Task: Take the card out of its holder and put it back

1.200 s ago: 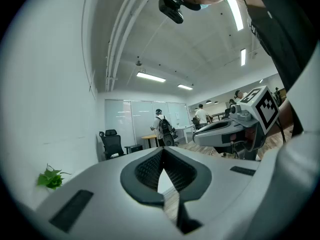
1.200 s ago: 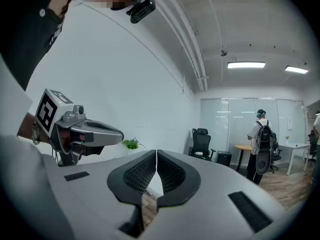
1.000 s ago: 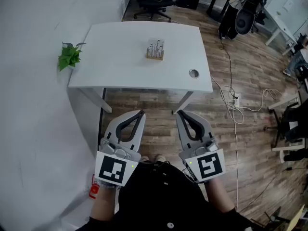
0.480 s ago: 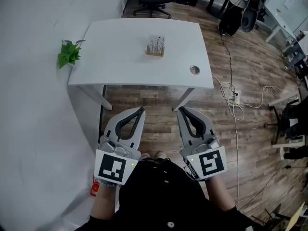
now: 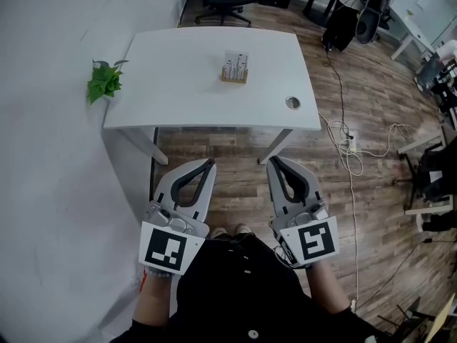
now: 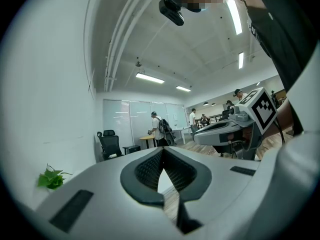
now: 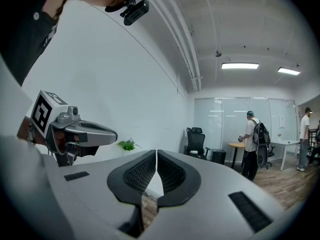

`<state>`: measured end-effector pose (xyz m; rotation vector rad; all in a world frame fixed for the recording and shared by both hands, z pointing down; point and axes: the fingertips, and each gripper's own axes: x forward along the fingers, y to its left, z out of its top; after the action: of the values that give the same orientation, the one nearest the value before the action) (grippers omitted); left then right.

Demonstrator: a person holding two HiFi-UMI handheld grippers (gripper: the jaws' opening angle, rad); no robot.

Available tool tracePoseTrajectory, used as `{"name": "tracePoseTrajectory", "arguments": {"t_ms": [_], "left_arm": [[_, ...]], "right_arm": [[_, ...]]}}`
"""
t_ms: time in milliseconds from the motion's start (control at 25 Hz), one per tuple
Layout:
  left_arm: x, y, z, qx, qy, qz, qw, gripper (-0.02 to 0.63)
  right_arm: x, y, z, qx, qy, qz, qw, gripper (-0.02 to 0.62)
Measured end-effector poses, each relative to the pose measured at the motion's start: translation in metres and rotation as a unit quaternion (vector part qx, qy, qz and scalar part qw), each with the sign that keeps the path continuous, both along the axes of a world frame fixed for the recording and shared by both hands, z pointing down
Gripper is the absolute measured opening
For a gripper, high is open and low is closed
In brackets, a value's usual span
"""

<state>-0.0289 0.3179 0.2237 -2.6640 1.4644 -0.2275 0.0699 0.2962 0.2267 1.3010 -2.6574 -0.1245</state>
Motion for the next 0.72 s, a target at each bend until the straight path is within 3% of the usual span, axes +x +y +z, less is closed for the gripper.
{"name": "tracePoseTrajectory", "arguments": {"t_ms": [400,720], "left_arm": [[-0.030,-0.005,-0.007,0.020,0.032,0.007,0.9993,0.014],[-0.038,-0.023,-0.005,0.023,0.025,0.004,0.9994,0.014]], "right_arm": [[-0.021,0.010,0.012,-0.007,-0.005,0.028,1.000,0.044],[-0.027,-0.012,0.013,-0.006,0.000,0.034,0.999,0.044]]}}
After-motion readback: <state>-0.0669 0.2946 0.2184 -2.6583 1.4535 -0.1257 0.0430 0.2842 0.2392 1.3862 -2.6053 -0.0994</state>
